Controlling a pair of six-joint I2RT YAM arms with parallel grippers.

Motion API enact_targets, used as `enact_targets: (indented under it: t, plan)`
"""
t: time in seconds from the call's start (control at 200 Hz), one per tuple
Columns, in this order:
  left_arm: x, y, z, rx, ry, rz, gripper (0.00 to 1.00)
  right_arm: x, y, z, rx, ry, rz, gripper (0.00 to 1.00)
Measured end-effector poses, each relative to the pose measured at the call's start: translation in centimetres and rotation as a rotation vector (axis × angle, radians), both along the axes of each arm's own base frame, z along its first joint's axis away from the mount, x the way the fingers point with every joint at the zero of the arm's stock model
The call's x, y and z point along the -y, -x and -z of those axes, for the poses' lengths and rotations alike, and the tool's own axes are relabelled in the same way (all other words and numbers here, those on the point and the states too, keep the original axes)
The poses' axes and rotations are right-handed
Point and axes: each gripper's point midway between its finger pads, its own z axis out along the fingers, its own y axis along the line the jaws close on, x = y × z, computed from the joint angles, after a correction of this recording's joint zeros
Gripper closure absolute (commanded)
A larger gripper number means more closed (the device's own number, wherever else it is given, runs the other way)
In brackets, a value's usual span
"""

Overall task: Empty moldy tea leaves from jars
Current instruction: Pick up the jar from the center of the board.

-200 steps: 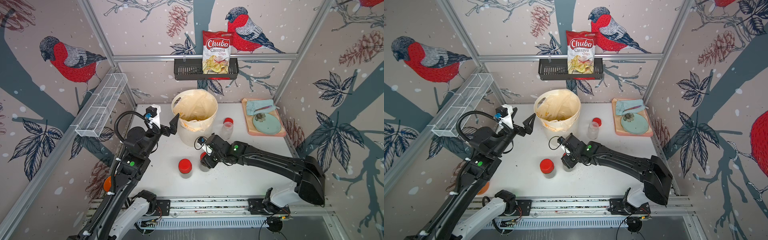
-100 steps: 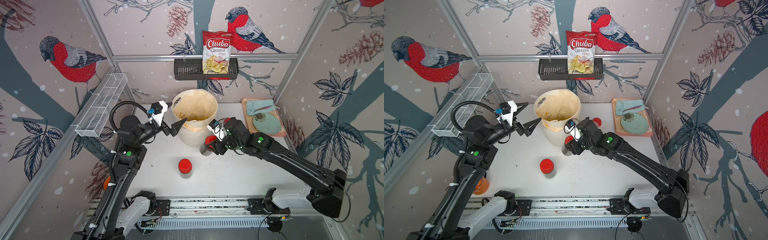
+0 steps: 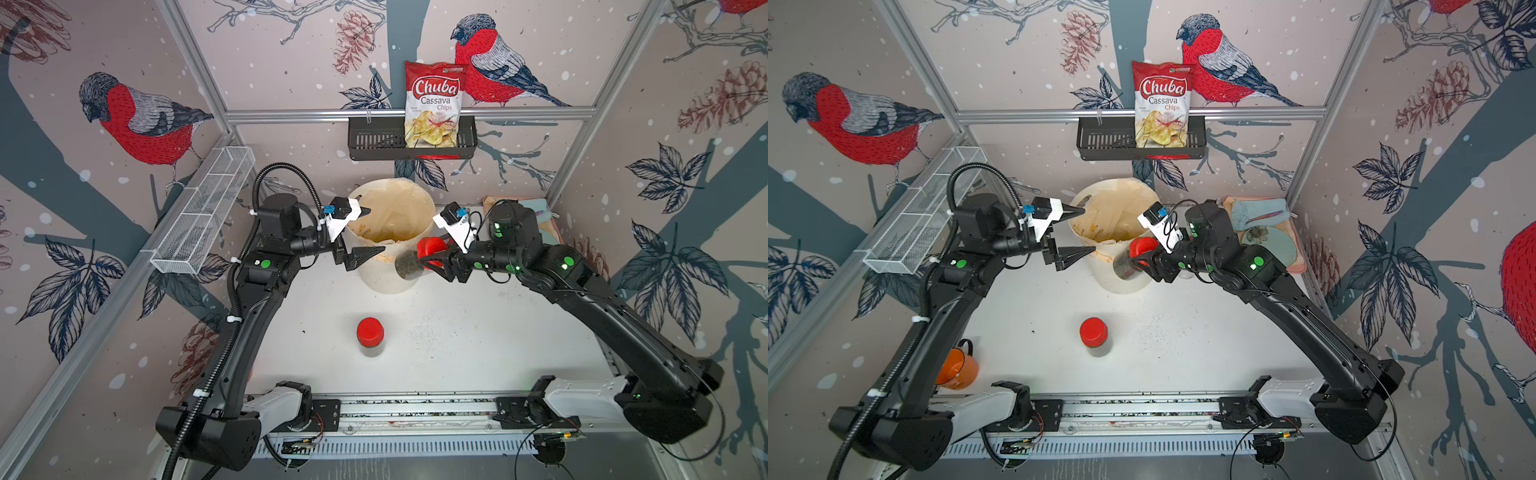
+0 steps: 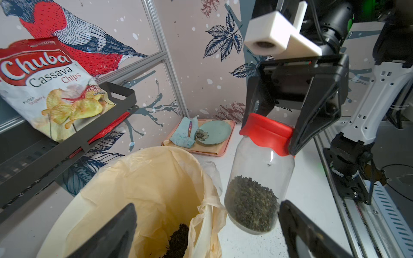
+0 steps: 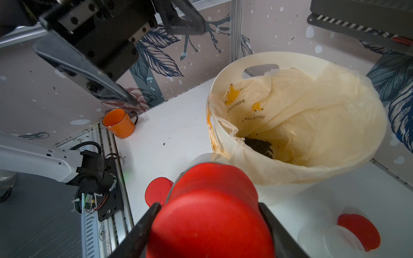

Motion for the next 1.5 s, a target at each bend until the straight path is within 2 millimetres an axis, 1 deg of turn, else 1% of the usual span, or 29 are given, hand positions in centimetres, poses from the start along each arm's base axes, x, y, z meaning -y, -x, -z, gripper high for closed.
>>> enact_targets:
  t: [0.14, 0.315, 0.42, 0.605, 0.83, 0.95, 1.166, 1.271, 1.496]
  plan:
    - [0.3, 0.2, 1.0, -0.036, -0.009, 0.044, 0.06, -0.3, -0.7, -0.8, 0.018, -0.008, -0.02, 0.72]
    - [0.5, 0.7, 1.0, -0.031, -0.009, 0.078, 0.06, -0.8, -2.2, -2.0, 0.046, -0.021, -0.034, 0.73]
    - [0.5, 0.8, 1.1, -0.035, -0.01, 0.086, 0.04, -1.1, -2.7, -2.8, 0.055, -0.037, -0.046, 0.73]
    - [0.6, 0.9, 1.3, -0.037, -0.009, 0.105, 0.04, -2.1, -2.5, -3.7, 0.068, -0.056, -0.105, 0.73]
    - [0.8, 0.1, 1.5, -0.055, -0.011, 0.105, 0.05, -3.5, -2.9, -4.4, 0.076, -0.076, -0.156, 0.73]
    - [0.8, 0.2, 1.6, -0.063, -0.012, 0.109, 0.05, -4.1, -3.1, -4.8, 0.087, -0.087, -0.186, 0.73]
    - [0.8, 0.3, 2.0, -0.074, -0.02, 0.112, 0.05, -5.2, -2.5, -5.5, 0.102, -0.104, -0.257, 0.73]
    - [0.9, 0.2, 2.2, -0.078, -0.024, 0.116, 0.06, -5.7, -2.3, -5.4, 0.109, -0.102, -0.289, 0.73]
    - [1.1, 0.4, 2.6, -0.09, -0.029, 0.127, 0.12, -6.4, -1.9, -4.7, 0.094, -0.097, -0.328, 0.73]
